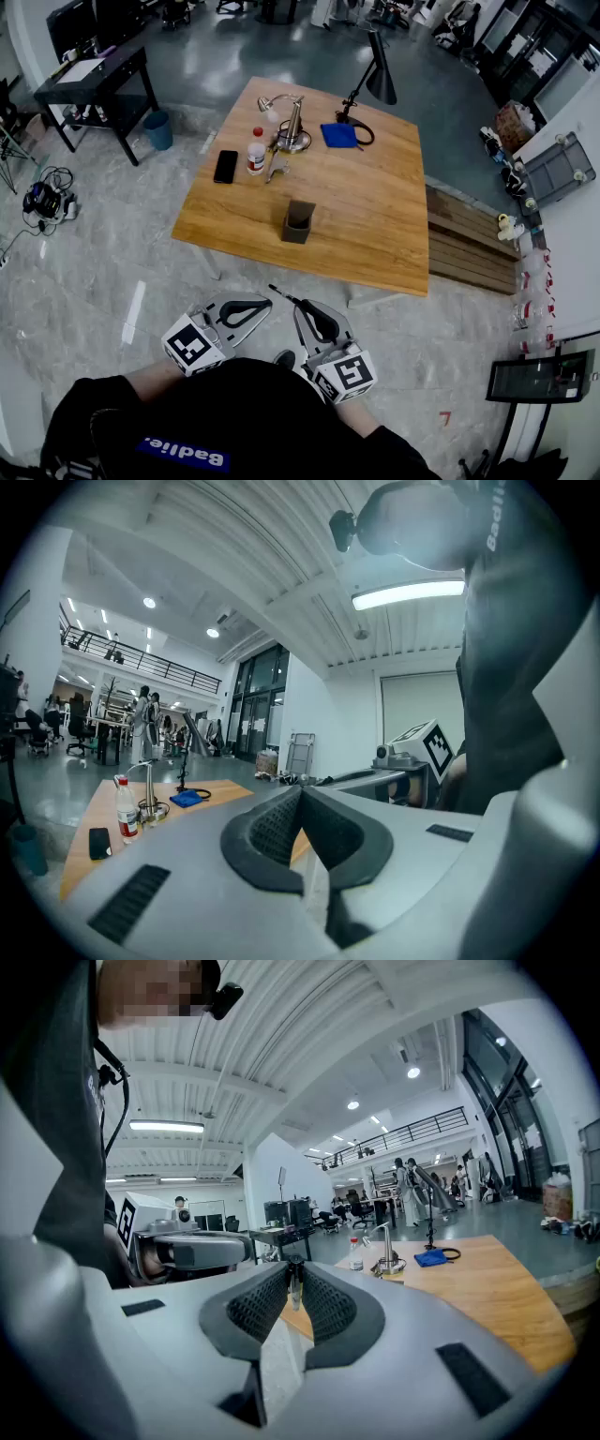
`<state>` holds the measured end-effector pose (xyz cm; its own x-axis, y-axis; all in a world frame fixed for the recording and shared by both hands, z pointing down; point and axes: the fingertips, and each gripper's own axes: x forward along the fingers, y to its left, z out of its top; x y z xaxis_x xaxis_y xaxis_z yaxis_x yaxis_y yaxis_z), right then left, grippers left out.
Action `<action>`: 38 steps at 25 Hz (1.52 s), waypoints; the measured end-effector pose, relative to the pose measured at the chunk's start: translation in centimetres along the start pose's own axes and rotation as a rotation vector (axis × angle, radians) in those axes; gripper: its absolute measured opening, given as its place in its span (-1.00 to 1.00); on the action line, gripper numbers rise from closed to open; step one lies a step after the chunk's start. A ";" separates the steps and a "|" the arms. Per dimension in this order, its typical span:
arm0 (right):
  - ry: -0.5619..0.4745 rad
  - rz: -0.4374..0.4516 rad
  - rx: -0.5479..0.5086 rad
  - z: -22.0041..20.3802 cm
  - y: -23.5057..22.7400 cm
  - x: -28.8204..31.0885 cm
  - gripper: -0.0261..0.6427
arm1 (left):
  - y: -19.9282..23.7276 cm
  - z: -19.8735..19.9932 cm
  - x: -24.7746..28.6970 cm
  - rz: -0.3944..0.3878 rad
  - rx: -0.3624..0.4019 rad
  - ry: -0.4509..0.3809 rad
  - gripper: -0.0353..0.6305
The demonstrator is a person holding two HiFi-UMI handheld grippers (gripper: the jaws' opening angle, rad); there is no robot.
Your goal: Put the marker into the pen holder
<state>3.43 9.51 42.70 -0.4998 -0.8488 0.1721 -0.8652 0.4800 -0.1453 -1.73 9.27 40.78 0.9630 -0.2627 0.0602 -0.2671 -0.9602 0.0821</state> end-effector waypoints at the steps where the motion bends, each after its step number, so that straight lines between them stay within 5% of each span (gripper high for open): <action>1: -0.001 0.000 -0.002 0.1 -0.2 0.0 -0.76 | 0.1 0.0 0.1 0.002 0.002 0.002 -0.87; 15: -0.016 0.018 0.013 0.5 -2.9 0.7 -0.76 | 1.3 -0.4 2.2 0.027 -0.002 0.007 -0.87; 30: 0.018 0.097 0.001 0.3 -9.5 1.5 -0.76 | 2.8 -0.7 7.0 0.153 -0.004 0.008 -0.87; 38: 0.057 0.018 -0.017 1.2 -12.4 7.9 -0.76 | 9.4 -0.2 7.7 0.088 0.111 0.018 -0.87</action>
<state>10.28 -3.42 44.71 -0.5164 -0.8263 0.2249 -0.8563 0.4991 -0.1325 3.15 -1.72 42.24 0.9348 -0.3459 0.0803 -0.3442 -0.9383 -0.0347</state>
